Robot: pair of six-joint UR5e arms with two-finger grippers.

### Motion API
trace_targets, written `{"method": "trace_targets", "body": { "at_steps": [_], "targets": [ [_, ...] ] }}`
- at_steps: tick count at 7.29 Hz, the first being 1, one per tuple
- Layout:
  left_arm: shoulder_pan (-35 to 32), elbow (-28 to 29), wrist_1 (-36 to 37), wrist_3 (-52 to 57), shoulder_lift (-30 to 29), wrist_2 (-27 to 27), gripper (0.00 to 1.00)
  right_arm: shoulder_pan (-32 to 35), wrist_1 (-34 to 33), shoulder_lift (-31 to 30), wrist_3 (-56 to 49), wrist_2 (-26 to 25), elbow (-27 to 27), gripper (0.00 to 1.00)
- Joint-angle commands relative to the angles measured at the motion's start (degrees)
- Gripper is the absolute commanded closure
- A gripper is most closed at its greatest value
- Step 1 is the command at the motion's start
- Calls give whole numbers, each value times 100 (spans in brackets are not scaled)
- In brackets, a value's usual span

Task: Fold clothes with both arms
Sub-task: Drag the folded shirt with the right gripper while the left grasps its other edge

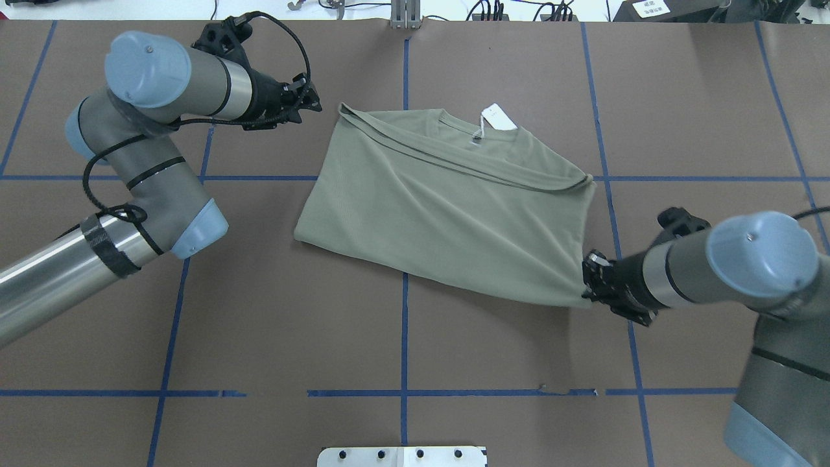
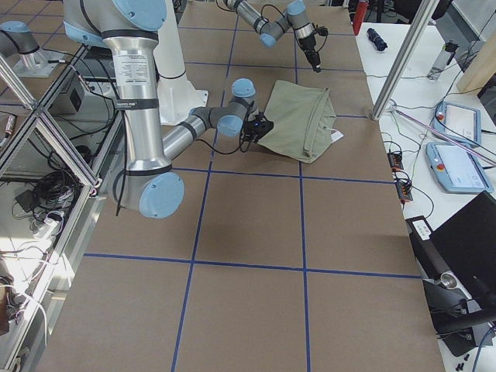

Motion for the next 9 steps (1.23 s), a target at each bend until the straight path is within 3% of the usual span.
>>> {"method": "trace_targets", "body": {
  "at_steps": [1,3,4,5,6,9],
  "targets": [
    [570,-661,74,-887,105,-56,42,-1009,-10,-565,72,260,485,100],
    [1106,-821,738,-1502,114,-13,38,-1940,-10,-583,473,464,844,100],
    [1257,-952,1186,-1645,114,101,38,-2380,-10,-583,633,438,933,67],
    [1397,-970,1643,-1699,166,102,38,-2620,-10,-566,704,281,934,1],
    [1547,-997,1787,-1960,184,102,38,-2613,-10,-557,713,-60,925,0],
    [1803,-918,1919,-2165,211,225,40,-1151,-10,-312,705,-160,864,0]
  ]
}}
